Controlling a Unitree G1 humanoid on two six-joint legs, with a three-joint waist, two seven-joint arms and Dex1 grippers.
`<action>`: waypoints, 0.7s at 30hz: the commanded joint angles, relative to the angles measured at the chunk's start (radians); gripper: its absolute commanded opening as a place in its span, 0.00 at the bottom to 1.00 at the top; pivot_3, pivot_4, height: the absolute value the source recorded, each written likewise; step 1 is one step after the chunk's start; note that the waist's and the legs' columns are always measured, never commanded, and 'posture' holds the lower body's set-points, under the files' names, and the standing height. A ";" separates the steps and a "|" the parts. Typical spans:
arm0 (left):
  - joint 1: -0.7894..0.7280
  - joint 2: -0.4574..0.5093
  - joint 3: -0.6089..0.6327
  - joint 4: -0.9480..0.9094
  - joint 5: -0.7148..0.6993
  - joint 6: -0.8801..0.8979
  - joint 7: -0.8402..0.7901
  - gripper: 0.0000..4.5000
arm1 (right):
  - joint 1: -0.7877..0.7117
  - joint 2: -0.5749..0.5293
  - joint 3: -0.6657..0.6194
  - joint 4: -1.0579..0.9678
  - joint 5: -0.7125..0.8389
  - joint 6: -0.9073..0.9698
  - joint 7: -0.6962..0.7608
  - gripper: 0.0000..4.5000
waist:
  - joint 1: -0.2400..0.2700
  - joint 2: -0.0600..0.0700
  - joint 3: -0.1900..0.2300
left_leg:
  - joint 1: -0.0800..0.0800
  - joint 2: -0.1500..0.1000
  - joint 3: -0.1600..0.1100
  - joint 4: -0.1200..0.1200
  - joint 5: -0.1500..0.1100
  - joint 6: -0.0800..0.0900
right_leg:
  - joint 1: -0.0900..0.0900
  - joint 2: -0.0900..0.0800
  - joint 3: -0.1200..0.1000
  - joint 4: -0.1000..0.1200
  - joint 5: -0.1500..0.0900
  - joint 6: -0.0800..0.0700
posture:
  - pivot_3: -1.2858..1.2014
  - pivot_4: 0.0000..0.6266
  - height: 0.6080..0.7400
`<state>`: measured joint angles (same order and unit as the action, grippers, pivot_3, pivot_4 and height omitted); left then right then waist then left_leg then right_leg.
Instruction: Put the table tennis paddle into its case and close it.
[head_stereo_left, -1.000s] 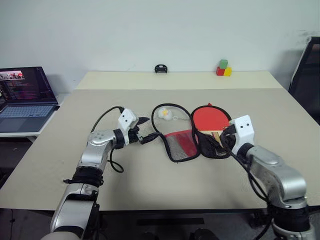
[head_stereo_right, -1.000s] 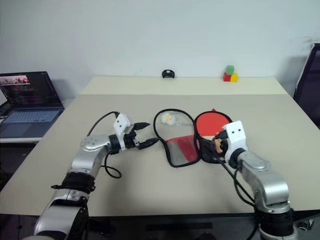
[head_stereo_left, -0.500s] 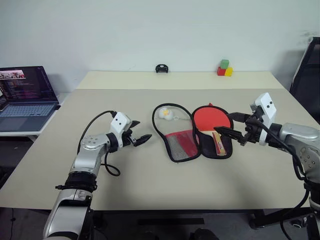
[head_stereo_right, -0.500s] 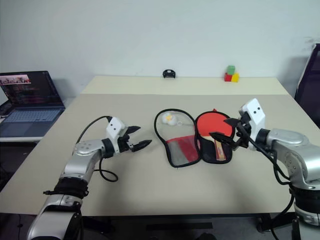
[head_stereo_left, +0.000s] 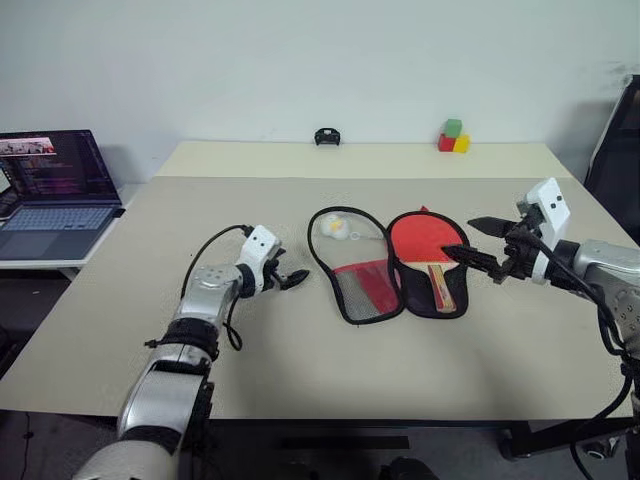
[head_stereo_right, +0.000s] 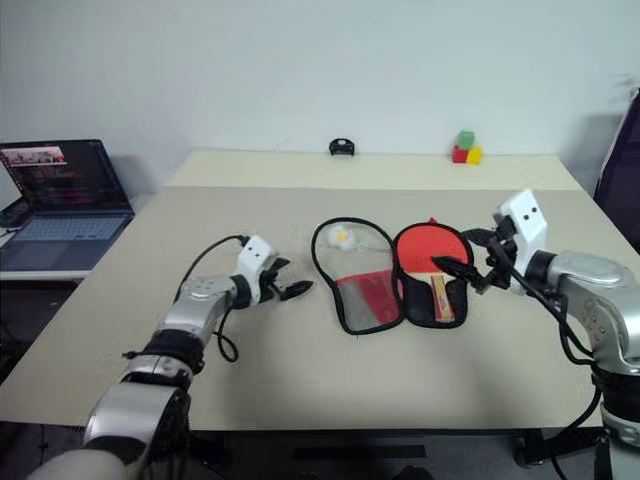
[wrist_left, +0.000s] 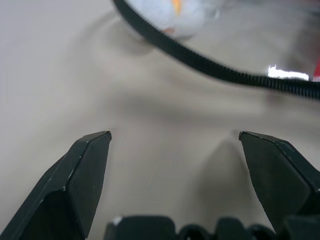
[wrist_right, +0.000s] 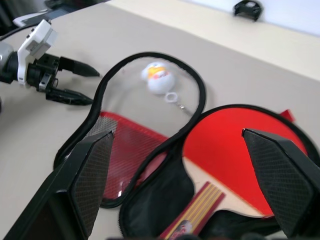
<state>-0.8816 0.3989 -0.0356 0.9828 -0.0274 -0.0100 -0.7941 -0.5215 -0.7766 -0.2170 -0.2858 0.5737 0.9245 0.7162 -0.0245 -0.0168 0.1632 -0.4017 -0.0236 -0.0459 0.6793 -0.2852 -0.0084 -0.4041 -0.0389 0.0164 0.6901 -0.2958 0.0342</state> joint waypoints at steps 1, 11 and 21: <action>-0.051 -0.022 -0.003 0.054 0.016 -0.046 0.010 1.00 | -0.014 -0.008 -0.049 -0.037 0.025 -0.013 -0.013 1.00 | -0.002 0.000 0.000 | 0.000 0.000 0.000 0.000 0.000 0.000 | 0.000 0.000 0.000 0.000 0.000 0.000 | 0.52 0.24 1.00; -0.123 -0.155 -0.015 0.102 0.022 -0.101 -0.017 1.00 | 0.010 -0.055 -0.099 -0.048 0.037 0.000 -0.022 1.00 | 0.006 -0.001 0.000 | -0.001 0.000 0.000 0.000 0.000 0.000 | 0.000 0.000 0.000 0.000 0.000 0.000 | 0.52 0.24 1.00; -0.212 -0.250 -0.005 0.131 0.016 -0.126 -0.014 1.00 | 0.055 -0.097 -0.178 -0.076 0.081 0.029 -0.038 1.00 | 0.010 -0.001 0.000 | 0.000 0.000 0.001 0.000 0.000 0.000 | 0.000 0.000 0.000 0.000 0.000 0.000 | 0.52 0.24 1.00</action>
<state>-1.0584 0.1594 -0.0526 1.1137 -0.0021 -0.1122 -0.8154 -0.4595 -0.8523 -0.3497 -0.3252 0.6379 0.9510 0.6788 -0.0149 -0.0177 0.1637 -0.4023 -0.0238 -0.0449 0.6793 -0.2852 -0.0084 -0.4044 -0.0386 0.0164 0.6901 -0.2958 0.0342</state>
